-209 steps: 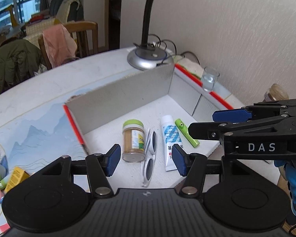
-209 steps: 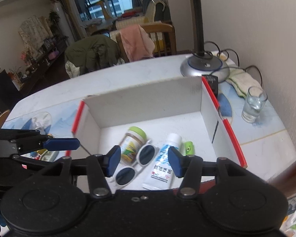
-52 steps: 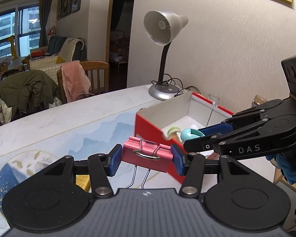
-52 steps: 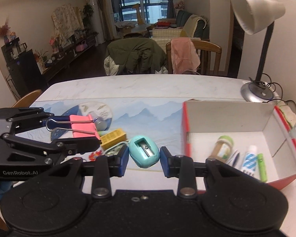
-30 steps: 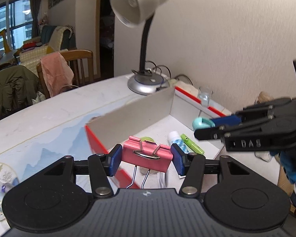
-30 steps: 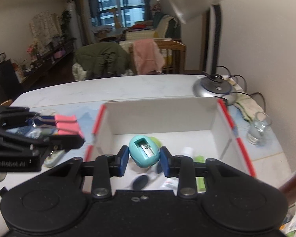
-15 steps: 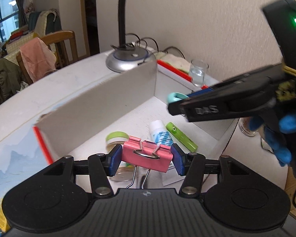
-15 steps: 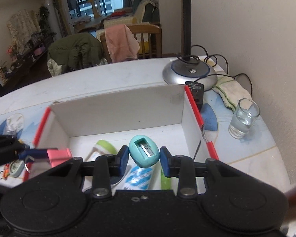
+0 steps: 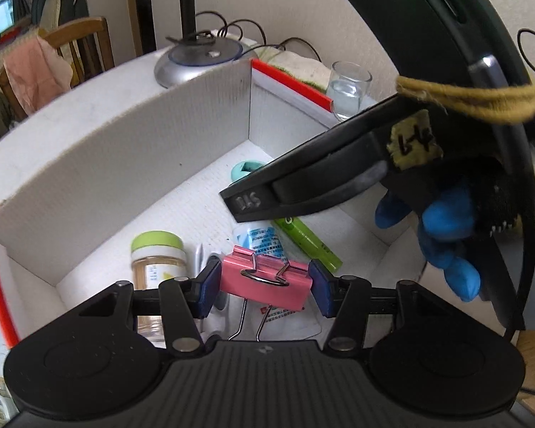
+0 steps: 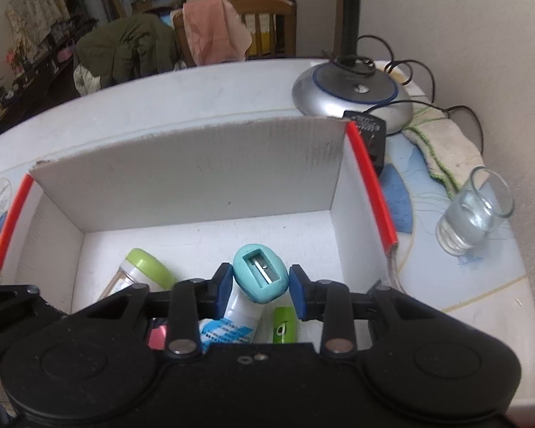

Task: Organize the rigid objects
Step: 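Open both grippers to release the clip and sharpener in the box, then withdraw both tools from the box back over the remaining items, then grasp the pink-haired doll with the left gripper while the right gripper grasps the grey correction tape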

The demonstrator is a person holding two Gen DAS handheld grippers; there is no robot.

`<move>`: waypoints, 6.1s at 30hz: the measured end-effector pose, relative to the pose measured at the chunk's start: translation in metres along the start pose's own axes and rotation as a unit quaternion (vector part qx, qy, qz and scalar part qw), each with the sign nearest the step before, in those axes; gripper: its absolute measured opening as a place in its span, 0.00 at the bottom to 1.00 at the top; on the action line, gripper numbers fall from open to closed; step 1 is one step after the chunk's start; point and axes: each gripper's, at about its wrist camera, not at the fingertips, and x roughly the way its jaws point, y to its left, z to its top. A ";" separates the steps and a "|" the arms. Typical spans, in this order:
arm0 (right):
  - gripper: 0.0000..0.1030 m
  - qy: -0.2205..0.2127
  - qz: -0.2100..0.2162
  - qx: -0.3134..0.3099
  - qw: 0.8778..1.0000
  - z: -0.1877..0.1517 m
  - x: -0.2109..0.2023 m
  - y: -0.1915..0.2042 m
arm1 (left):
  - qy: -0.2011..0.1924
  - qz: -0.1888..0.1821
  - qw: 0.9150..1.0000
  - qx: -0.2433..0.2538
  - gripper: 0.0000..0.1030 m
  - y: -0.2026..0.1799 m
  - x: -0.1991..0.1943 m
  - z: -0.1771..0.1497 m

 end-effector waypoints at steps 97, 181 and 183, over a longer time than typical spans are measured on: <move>0.96 -0.148 0.111 -0.053 0.981 -0.081 -0.156 0.258 | -0.197 0.098 0.967 -0.130 0.98 0.201 -0.267 -0.195; 0.55 0.025 0.002 0.053 0.998 -0.055 0.031 0.337 | -0.138 0.138 0.980 0.027 0.76 0.312 -0.132 -0.249; 0.55 0.022 0.006 0.054 0.998 -0.057 0.022 0.334 | -0.139 0.136 0.981 0.012 0.76 0.311 -0.139 -0.247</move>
